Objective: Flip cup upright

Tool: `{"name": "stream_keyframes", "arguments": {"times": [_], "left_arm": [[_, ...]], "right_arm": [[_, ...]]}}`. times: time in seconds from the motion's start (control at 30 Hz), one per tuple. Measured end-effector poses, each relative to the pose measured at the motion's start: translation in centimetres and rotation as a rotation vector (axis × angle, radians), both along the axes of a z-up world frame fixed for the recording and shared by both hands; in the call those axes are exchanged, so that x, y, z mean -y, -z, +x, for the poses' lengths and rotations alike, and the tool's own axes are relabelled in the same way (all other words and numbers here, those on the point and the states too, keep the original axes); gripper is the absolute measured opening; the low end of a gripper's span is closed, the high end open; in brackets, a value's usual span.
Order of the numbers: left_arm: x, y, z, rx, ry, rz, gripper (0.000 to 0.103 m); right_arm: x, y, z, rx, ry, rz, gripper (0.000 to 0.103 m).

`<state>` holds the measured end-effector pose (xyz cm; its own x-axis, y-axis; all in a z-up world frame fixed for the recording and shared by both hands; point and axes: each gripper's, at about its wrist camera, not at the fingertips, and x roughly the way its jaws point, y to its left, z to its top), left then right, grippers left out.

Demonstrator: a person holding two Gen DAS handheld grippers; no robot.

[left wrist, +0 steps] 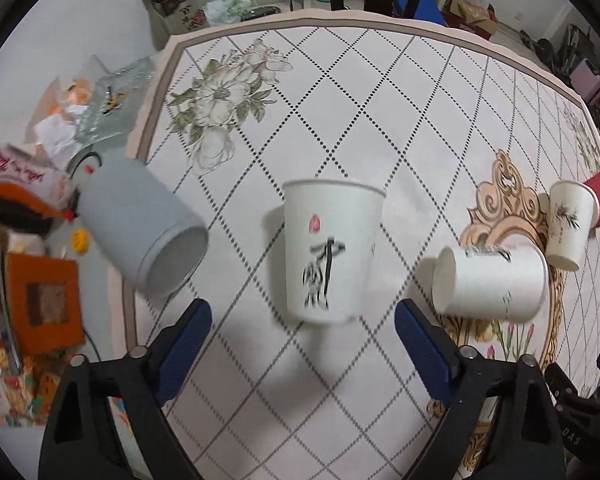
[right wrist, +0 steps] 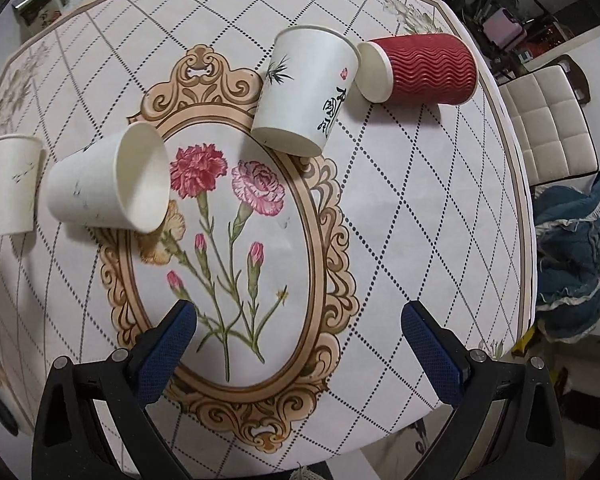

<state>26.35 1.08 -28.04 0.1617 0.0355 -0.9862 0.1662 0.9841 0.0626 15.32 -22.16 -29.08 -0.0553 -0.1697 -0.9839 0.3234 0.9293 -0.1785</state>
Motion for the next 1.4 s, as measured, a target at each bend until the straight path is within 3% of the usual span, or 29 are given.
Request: {"name": "stream_keyframes", "arguments": {"times": [0.1,0.4,0.5,0.73,1.17,1.4], "left_arm": [[0.2,0.9,1.4,-0.009,0.009,-0.016,0.091],[0.7,3.4,3.7,-0.044,0.034,-0.03,0.076],[0.6,4.3,4.2,-0.052,0.044,-0.029,0.062],[0.7,4.6,5.0,-0.028,0.059,-0.012,0.06],[0.2,-0.9,0.4,0.024,0.034,-0.012,0.06],[0.8,-4.0,-5.5,0.024,0.015,0.003,0.06]], "right_arm": [[0.3,0.6,0.6,-0.011,0.011,-0.006,0.103],[0.9,1.9,2.1,-0.041,0.028,-0.012,0.103],[1.0,2.1,2.5,-0.045,0.031,-0.017,0.103],[0.9,1.6,3.3,-0.038,0.032,-0.023,0.103],[1.2,-1.2,1.1,0.007,-0.003,-0.012,0.103],[2.4,-1.6,-2.4,0.001,-0.025,0.057,0.103]]}}
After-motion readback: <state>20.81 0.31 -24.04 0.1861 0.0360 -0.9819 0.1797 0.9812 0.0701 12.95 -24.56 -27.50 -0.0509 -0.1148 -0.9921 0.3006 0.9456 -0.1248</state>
